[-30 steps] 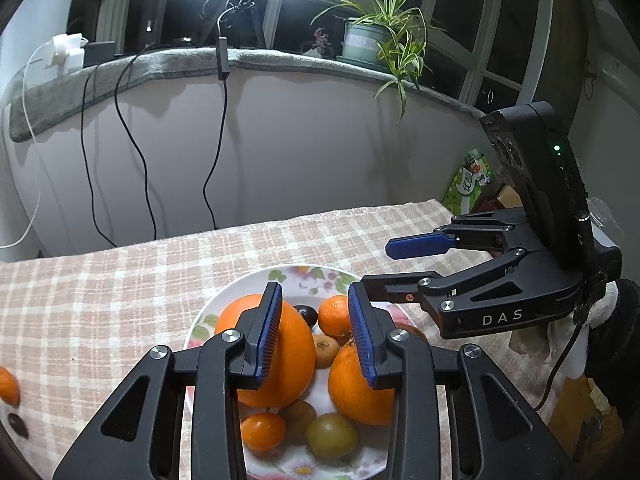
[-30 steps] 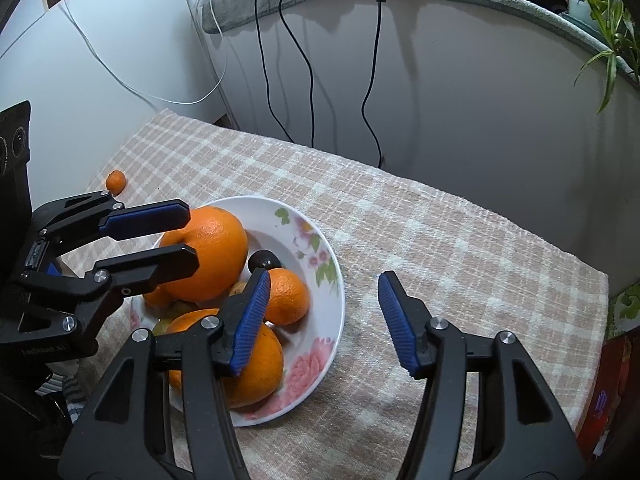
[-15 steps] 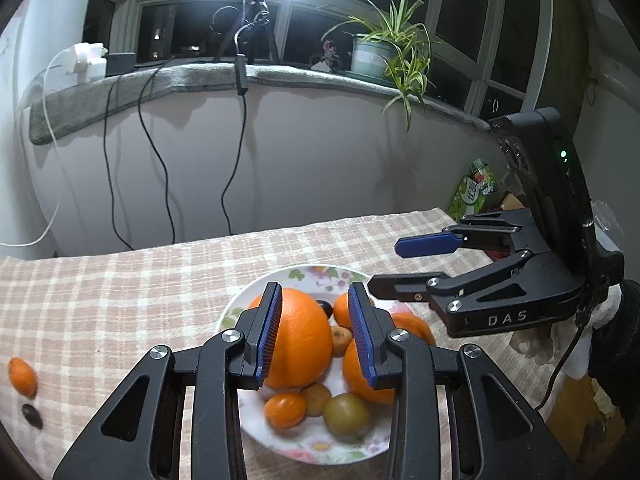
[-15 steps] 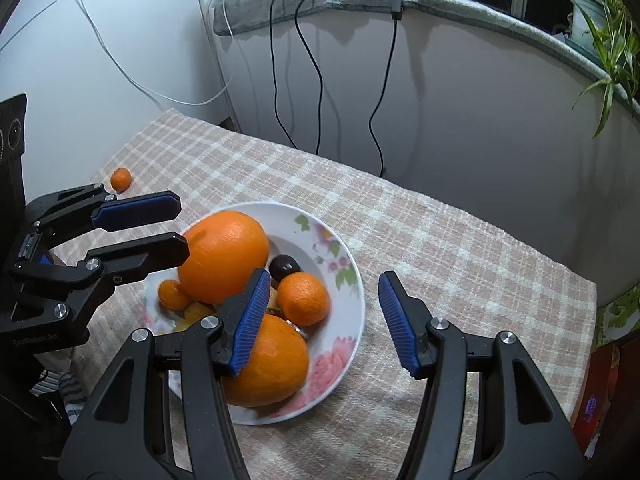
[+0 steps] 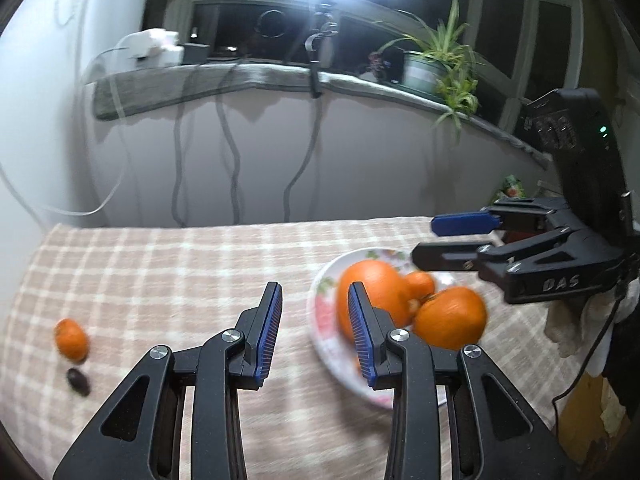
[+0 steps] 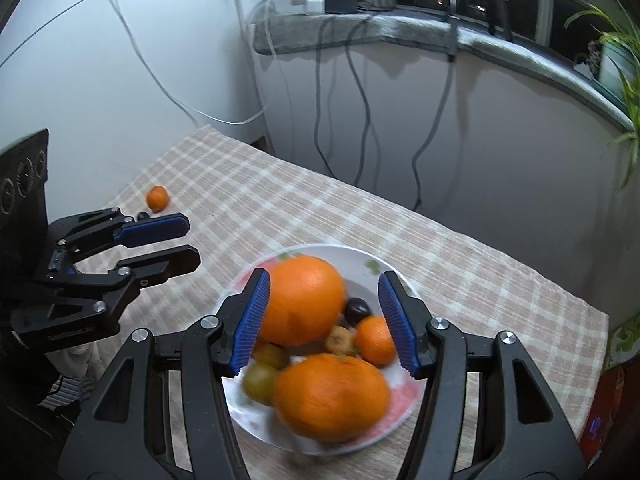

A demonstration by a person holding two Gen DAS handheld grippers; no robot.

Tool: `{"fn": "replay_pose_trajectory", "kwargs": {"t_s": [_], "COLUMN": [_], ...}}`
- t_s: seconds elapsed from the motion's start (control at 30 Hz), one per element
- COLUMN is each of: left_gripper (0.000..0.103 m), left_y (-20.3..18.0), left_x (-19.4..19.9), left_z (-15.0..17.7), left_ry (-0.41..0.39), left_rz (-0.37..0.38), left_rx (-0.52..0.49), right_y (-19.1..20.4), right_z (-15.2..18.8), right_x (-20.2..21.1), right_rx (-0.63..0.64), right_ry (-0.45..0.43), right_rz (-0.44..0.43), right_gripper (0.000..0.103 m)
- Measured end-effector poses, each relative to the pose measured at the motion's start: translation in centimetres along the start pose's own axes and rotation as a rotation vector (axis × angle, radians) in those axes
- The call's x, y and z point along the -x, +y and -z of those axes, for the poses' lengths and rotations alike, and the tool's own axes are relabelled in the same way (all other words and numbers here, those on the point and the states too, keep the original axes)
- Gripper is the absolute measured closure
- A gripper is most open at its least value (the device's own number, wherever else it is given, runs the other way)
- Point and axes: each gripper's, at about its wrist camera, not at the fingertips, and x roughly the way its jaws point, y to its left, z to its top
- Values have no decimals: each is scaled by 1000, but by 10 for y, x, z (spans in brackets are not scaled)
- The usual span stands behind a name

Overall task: Organize fruits
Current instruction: 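Move both open tools to the last plum and mandarin on the table, then close the left tool on the dark plum while the right tool grasps the mandarin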

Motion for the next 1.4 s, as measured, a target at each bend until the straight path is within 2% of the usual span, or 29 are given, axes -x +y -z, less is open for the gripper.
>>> {"fn": "replay_pose_trajectory", "kwargs": {"t_s": [0.37,0.6,0.8,1.0,1.4], "left_gripper": [70,70,70,70,70], "left_y": [74,118,143,158,167], "left_x": [27,42,44,34,22], "left_z": [27,46,59,67,69], "left_ry": [14,29,41,70,103], "left_rz": [-153,-243,-290,-300,-256], "left_rx": [112,187,239,265,286], "right_y": [51,86,108,130,164], "right_z": [-31,-49,-64,-79,-98], "right_x": [-26,-55,-83,-114,-181], "right_rx": [49,73,65,56,-24], "right_ry": [-8,18,53,110,233], "right_rz": [-95,-161,-215,-267,-398], "right_gripper": [44,44,44,44,44]}}
